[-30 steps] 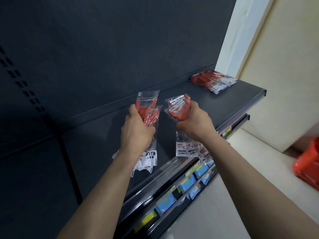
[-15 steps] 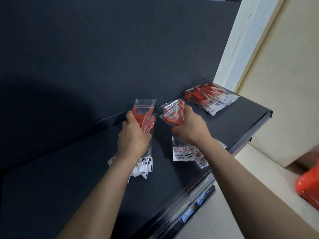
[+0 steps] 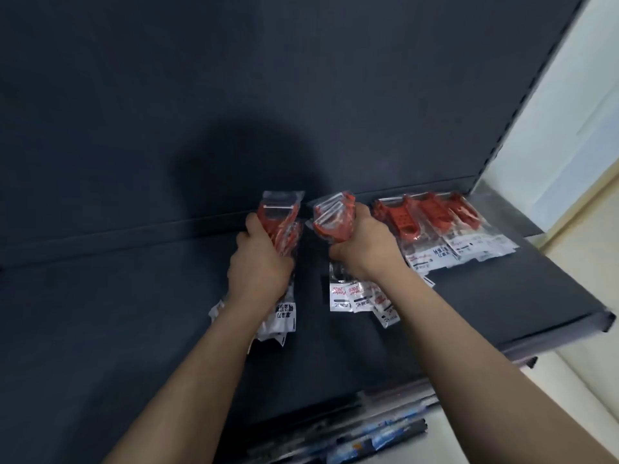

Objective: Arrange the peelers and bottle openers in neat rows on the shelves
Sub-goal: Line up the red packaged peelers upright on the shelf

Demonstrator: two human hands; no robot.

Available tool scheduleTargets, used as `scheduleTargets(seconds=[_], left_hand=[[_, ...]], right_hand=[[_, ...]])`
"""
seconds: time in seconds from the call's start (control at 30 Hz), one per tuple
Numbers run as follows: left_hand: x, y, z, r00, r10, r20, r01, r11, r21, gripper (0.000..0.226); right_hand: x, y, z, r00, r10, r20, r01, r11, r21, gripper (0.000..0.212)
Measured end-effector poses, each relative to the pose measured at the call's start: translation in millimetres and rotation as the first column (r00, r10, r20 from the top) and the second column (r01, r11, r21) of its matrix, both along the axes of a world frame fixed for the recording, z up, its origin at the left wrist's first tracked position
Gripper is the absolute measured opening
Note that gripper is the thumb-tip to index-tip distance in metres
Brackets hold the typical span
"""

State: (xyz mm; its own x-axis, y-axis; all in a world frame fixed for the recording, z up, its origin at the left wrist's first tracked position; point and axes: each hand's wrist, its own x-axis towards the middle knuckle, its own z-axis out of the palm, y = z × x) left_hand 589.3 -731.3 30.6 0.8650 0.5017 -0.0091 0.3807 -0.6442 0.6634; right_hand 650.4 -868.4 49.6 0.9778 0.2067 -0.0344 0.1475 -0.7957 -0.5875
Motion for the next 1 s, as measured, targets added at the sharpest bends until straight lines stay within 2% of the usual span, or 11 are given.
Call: scheduleTargets(seconds=[0.3,0.6,0.7,0.83,0.93,1.0], left_hand=[[-2.2,-15.6,-15.2,0.981,0.163,-0.105,-0.151,0.982,0.114,0.067],[6.8,0.4,-23.3,0.983,0.148,-0.107,-0.132,0.98,0.148,0.08],[8.5,4.1,-27.2,0.979,0.134,-0.15,-0.105,0.977,0.186,0.088],[5.1,5.5,-22.3,0.98,0.139,-0.145,-0.112,0.977,0.183,0.099],[-1.4,7.0,-13.6,0.987,0.145,-0.068,-0.132,0.976,0.175,0.091],[-6.7,7.1,-9.9,0.988,0.15,-0.019,-0.145,0.976,0.164,0.072]], right_hand=[[12.2,0.7,-18.2,0.98,0.173,-0.103,-0.171,0.985,0.025,0.058],[14.6,16.7,-30.1,0.983,0.116,-0.139,-0.121,0.992,-0.025,0.061],[13.8,20.0,-34.0,0.983,0.078,-0.165,-0.081,0.997,-0.011,0.067],[13.1,22.9,-35.1,0.99,0.054,-0.13,-0.055,0.998,-0.006,0.087],[12.6,23.3,-30.4,0.993,0.062,-0.104,-0.068,0.996,-0.058,0.09],[11.5,21.6,-27.7,0.993,0.094,-0.068,-0.099,0.992,-0.077,0.082]])
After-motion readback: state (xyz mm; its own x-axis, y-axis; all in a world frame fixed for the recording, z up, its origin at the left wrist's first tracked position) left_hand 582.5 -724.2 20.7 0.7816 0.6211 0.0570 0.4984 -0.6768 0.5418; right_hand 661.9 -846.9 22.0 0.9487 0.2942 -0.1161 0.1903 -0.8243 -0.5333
